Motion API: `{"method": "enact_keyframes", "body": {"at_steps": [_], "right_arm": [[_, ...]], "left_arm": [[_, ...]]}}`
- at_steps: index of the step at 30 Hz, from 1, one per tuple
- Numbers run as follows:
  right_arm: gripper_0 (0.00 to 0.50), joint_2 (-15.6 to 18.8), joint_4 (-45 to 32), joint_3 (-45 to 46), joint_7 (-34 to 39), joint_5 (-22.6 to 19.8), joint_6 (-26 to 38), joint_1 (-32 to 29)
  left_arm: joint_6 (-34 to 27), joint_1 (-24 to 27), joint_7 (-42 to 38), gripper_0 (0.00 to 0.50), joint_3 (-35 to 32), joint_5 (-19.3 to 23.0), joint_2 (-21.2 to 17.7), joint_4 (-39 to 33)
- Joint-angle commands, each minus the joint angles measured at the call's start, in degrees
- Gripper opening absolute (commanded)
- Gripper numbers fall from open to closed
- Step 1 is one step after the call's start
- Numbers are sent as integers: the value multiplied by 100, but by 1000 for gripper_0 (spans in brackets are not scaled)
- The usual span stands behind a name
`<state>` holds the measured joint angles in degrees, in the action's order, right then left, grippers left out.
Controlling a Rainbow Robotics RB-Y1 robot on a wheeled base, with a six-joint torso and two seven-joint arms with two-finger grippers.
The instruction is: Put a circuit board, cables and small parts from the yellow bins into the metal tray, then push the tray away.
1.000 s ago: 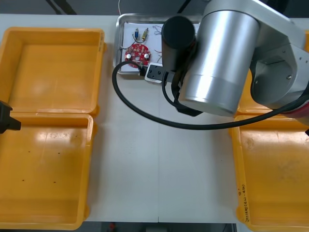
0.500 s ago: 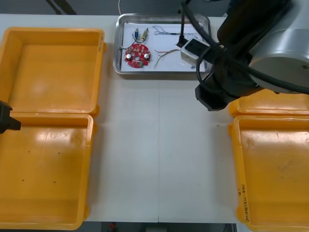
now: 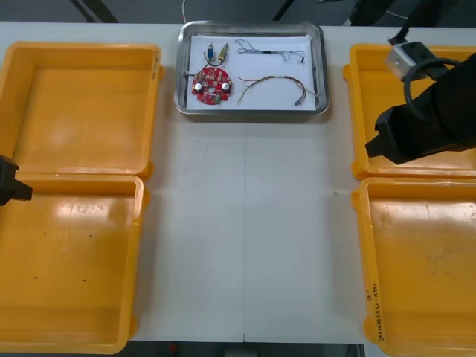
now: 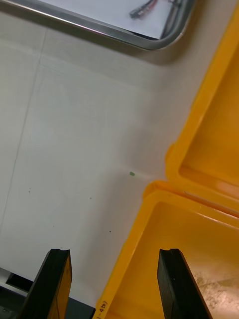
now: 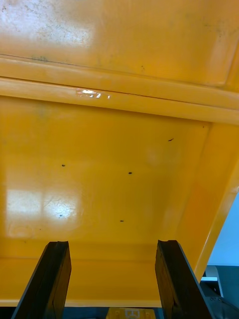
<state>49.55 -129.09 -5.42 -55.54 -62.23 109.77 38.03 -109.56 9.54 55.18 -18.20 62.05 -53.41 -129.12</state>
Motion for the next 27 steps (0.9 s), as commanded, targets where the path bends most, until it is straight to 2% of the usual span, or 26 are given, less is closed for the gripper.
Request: {"method": "enact_keyframes", "body": {"at_steps": [1, 10, 23, 27], "right_arm": [[500, 442, -266, 902, 52, -52, 23, -709], [500, 494, -266, 2141, -36, 18, 23, -1703], [500, 494, -257, 2713, -326, 326, 23, -2705], [500, 503, -257, 2730, -449, 449, 23, -2845]], "left_arm": [[31, -119, 300, 500, -167, 44, -249, -140], [31, -119, 300, 500, -167, 44, -249, -140], [31, -119, 300, 500, -167, 44, -249, -140], [31, -119, 300, 500, -167, 44, -249, -140]]}}
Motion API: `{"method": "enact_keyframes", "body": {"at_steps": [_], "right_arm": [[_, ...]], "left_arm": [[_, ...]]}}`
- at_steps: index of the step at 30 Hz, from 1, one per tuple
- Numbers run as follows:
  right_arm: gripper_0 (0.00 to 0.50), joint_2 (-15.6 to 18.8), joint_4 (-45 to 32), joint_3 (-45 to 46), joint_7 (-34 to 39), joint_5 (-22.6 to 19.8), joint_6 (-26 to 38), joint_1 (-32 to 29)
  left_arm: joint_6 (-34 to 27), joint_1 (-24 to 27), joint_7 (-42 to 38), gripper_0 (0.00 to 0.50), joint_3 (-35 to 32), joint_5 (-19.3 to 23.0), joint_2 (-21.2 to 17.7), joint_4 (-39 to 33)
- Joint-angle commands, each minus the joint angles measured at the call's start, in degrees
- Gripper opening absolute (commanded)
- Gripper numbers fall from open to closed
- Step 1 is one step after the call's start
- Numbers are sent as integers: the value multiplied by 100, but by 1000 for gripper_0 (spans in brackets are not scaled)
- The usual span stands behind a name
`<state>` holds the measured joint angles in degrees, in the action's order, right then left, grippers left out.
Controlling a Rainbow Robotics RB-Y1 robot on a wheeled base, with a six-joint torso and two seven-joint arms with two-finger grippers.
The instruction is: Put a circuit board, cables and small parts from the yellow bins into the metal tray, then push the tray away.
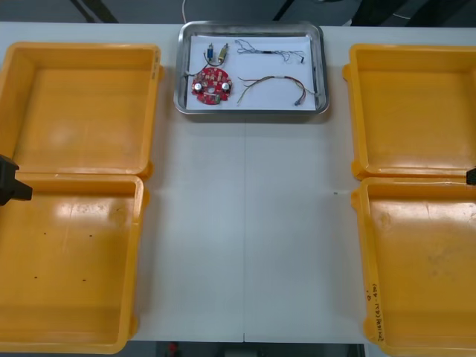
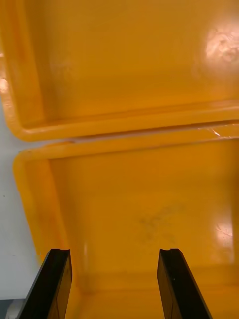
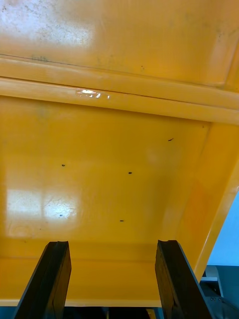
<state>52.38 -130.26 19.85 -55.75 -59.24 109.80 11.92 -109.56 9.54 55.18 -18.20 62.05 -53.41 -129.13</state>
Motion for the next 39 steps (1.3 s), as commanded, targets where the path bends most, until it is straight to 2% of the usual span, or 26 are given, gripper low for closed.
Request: {"method": "enact_keyframes", "body": {"at_steps": [1, 6, 18, 33, 39], "right_arm": [[500, 212, -140, 212, -472, 203, 20, -278], [500, 212, -140, 238, -630, 440, 20, -480], [500, 212, -113, 238, -964, 686, 20, -911], [500, 212, 309, 256, -1201, 510, -512, -814], [500, 212, 528, 247, -1210, 194, -653, -753]], "left_arm": [[31, -119, 300, 500, -166, 44, -249, -139], [31, -119, 300, 500, -166, 44, -249, -139], [31, -119, 300, 500, -166, 44, -249, -139], [31, -119, 300, 500, -166, 44, -249, -139], [31, -119, 300, 500, -166, 44, -249, -139]]}}
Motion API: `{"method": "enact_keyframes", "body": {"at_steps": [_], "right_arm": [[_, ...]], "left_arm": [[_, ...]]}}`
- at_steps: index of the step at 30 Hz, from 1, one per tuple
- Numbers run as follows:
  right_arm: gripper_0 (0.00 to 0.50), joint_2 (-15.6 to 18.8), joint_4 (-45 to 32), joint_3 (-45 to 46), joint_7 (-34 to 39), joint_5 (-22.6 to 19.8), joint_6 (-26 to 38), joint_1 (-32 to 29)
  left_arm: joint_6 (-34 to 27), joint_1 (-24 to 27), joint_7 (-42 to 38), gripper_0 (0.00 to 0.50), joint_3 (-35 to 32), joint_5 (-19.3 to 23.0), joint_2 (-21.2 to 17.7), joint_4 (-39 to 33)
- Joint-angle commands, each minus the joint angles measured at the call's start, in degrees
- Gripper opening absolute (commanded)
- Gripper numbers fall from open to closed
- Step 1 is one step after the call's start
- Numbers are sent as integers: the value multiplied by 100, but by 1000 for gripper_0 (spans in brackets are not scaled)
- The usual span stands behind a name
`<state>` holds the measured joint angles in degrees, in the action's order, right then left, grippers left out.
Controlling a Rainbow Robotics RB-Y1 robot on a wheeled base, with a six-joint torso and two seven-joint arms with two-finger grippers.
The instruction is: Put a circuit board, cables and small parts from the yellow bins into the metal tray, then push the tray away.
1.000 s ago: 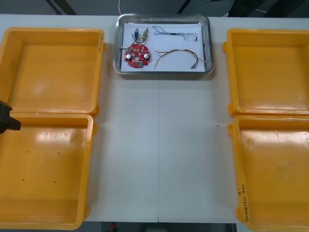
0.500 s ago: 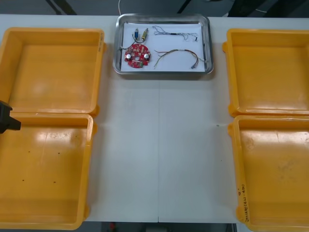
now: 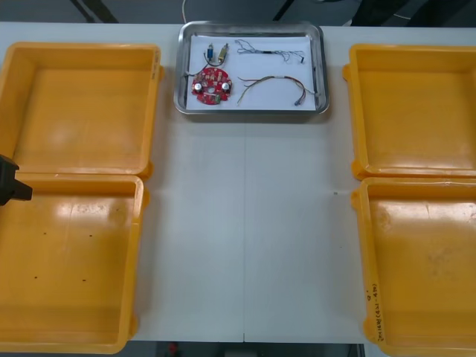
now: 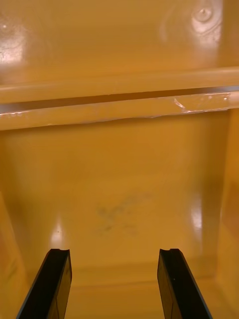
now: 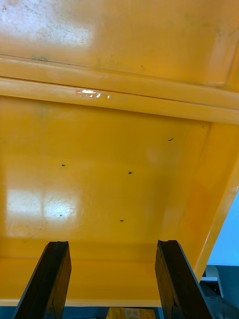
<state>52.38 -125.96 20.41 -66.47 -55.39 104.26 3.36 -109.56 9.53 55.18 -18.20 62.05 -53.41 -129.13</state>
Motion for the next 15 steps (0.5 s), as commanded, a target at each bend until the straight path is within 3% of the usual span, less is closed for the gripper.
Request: {"method": "enact_keyframes", "body": {"at_steps": [1, 15], "right_arm": [[500, 212, 98, 200, -147, -191, -107, 103], [500, 212, 98, 173, -656, -59, -107, 103]], "left_arm": [[31, -119, 300, 500, -166, 44, -249, -139], [31, -119, 300, 500, -166, 44, -249, -139]]}}
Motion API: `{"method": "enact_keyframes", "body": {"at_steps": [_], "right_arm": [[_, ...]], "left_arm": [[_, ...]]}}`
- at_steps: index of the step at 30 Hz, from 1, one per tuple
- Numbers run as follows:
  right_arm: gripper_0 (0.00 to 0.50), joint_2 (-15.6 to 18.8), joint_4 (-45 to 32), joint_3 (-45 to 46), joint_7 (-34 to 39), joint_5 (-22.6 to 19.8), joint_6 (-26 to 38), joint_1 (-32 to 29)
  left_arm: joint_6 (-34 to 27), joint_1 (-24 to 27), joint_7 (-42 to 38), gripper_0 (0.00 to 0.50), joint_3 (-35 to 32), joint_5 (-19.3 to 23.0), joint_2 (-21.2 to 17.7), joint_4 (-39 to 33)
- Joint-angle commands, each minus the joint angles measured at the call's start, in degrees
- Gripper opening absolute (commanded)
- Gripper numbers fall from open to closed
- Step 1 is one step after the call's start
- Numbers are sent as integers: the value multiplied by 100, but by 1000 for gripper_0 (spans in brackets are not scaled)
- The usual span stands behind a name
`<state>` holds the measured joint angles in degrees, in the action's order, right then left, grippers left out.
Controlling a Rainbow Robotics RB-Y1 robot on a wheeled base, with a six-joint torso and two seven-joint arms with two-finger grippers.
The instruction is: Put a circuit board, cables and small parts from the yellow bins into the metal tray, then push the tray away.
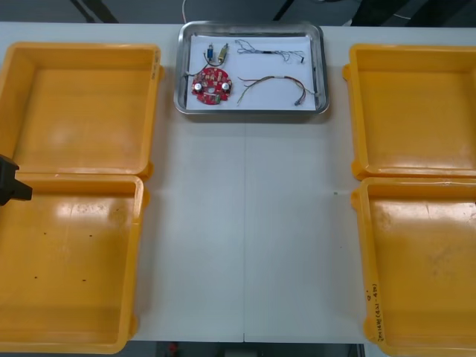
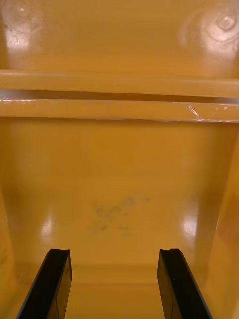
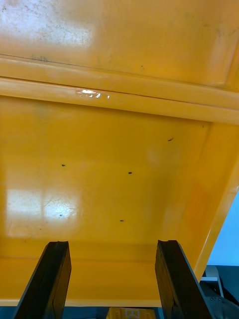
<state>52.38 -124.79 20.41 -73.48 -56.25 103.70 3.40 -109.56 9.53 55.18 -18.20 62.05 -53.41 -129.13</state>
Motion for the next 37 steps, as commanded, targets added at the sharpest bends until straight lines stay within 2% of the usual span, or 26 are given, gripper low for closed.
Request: {"method": "enact_keyframes", "body": {"at_steps": [1, 37], "right_arm": [[500, 212, -19, 173, 45, 18, -43, 108], [500, 212, -19, 182, 133, 18, 1, 99]], "left_arm": [[31, -119, 300, 500, -166, 44, -249, -139], [31, -119, 300, 500, -166, 44, -249, -139]]}}
